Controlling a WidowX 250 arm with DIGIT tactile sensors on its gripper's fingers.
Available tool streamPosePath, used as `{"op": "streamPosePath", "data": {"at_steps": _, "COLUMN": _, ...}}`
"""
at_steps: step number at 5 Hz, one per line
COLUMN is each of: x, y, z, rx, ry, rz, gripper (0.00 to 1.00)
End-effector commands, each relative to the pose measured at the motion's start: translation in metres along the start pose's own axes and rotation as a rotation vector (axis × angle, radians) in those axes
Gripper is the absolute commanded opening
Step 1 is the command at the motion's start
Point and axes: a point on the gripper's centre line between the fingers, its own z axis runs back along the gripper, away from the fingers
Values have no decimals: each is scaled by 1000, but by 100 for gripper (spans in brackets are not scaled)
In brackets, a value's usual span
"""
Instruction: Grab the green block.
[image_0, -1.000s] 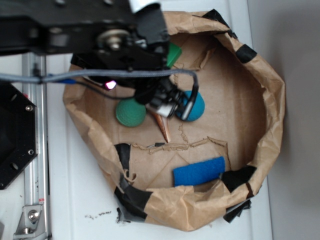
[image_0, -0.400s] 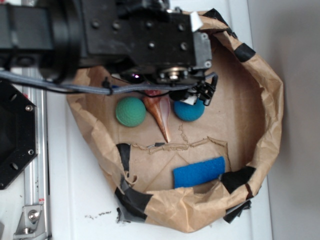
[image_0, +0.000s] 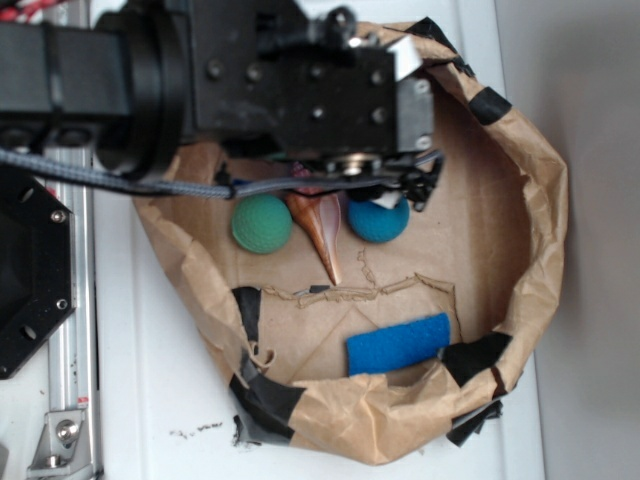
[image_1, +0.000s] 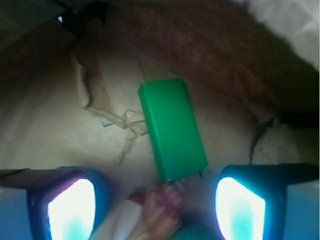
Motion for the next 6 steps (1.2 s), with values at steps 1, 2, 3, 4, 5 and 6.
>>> {"op": "streamPosePath", "data": {"at_steps": 1, "x": 8, "y": 15, "z": -17, "rx": -32, "ry": -66, "rz": -143, "gripper": 100}}
{"op": "streamPosePath", "data": {"at_steps": 2, "x": 11, "y": 16, "z": -24, "rx": -46, "ry": -76, "rz": -220, "gripper": 100}}
{"op": "streamPosePath", "data": {"at_steps": 3, "x": 24, "y": 14, "z": -40, "rx": -94, "ry": -75, "rz": -321, "gripper": 100}}
{"op": "streamPosePath", "data": {"at_steps": 4, "x": 32, "y": 19, "z": -57, "rx": -71, "ry": -63, "rz": -365, "gripper": 100}}
{"op": "streamPosePath", "data": {"at_steps": 5, "x": 37, "y": 19, "z": -68, "rx": -63, "ry": -39, "rz": -379, "gripper": 100}}
{"op": "streamPosePath", "data": {"at_steps": 6, "x": 35, "y": 11, "z": -77, "rx": -7, "ry": -16, "rz": -397, "gripper": 100}}
